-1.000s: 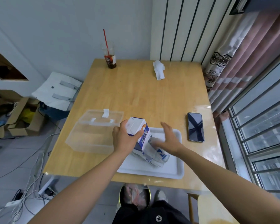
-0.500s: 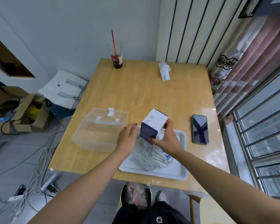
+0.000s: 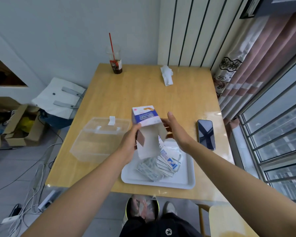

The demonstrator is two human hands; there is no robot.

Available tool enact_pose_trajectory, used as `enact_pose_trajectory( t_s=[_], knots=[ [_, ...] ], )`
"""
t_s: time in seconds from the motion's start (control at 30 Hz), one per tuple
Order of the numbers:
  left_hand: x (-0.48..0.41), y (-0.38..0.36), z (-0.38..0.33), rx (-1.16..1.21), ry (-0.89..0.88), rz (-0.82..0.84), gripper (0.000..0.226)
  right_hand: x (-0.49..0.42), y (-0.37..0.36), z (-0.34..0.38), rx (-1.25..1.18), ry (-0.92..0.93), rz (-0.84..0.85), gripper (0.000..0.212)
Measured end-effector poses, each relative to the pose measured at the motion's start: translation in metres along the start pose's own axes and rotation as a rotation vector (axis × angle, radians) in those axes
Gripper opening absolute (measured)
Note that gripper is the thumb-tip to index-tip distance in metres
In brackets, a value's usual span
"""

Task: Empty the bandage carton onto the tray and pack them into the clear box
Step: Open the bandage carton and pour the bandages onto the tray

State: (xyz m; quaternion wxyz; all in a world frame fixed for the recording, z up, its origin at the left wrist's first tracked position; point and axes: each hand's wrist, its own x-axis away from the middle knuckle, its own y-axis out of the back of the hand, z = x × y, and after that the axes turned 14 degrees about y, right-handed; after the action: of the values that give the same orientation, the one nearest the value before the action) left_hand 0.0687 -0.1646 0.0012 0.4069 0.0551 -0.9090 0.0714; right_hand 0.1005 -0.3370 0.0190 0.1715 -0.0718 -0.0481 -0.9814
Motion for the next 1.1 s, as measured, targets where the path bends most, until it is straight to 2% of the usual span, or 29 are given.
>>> enact_pose_trajectory(
  t_s=[0.1, 0.27, 0.37, 0.47, 0.53, 0.6, 0.63, 0.67, 0.77, 0.87, 0.93, 1.0, 1.03, 1.1],
  knots=[
    [-0.006, 0.008, -0.007, 0.178, 0.19, 0.076, 0.043, -0.001, 0.01, -0.001, 0.013, -0.027, 0.064, 0.068],
    [-0.008, 0.008, -0.005, 0.219, 0.277, 0.135, 0.063, -0.005, 0.009, -0.008, 0.018, -0.049, 0.058, 0.062],
    [-0.008, 0.004, -0.005, 0.17, 0.327, 0.178, 0.065, -0.002, 0.009, -0.008, 0.006, -0.14, 0.098, 0.055],
    [-0.01, -0.003, -0.002, 0.016, 0.315, 0.154, 0.055, -0.004, 0.005, -0.021, 0.147, -0.159, 0.186, 0.056],
    [-0.012, -0.007, -0.001, -0.054, 0.296, 0.139, 0.057, -0.015, 0.004, -0.032, 0.229, -0.137, 0.074, 0.05],
    [-0.016, -0.007, -0.003, -0.099, 0.258, 0.122, 0.056, -0.03, 0.009, -0.034, 0.22, -0.167, -0.07, 0.03],
    [-0.018, -0.006, -0.004, -0.119, 0.232, 0.105, 0.051, -0.038, 0.013, -0.034, 0.202, -0.169, -0.119, 0.015],
    [-0.019, -0.006, -0.005, -0.145, 0.211, 0.084, 0.042, -0.047, 0.017, -0.031, 0.202, -0.157, -0.153, 0.01],
    [-0.028, -0.004, -0.004, -0.227, 0.178, 0.016, 0.02, -0.076, 0.028, -0.029, 0.22, -0.114, -0.221, 0.025],
    [-0.036, 0.0, 0.001, -0.278, 0.168, -0.035, 0.019, -0.1, 0.037, -0.033, 0.152, -0.084, -0.23, 0.023],
    [-0.038, 0.002, 0.004, -0.321, 0.191, -0.054, 0.018, -0.108, 0.045, -0.043, 0.137, -0.139, -0.21, 0.046],
    [-0.041, 0.004, 0.011, -0.407, 0.191, -0.059, 0.014, -0.106, 0.052, -0.058, 0.282, -0.217, -0.244, 0.065],
    [-0.044, 0.005, 0.016, -0.463, 0.181, -0.064, 0.013, -0.101, 0.054, -0.065, 0.369, -0.224, -0.291, 0.065],
    [-0.049, 0.01, 0.028, -0.566, 0.159, -0.087, 0.012, -0.081, 0.052, -0.071, 0.491, -0.149, -0.38, 0.051]
  ],
)
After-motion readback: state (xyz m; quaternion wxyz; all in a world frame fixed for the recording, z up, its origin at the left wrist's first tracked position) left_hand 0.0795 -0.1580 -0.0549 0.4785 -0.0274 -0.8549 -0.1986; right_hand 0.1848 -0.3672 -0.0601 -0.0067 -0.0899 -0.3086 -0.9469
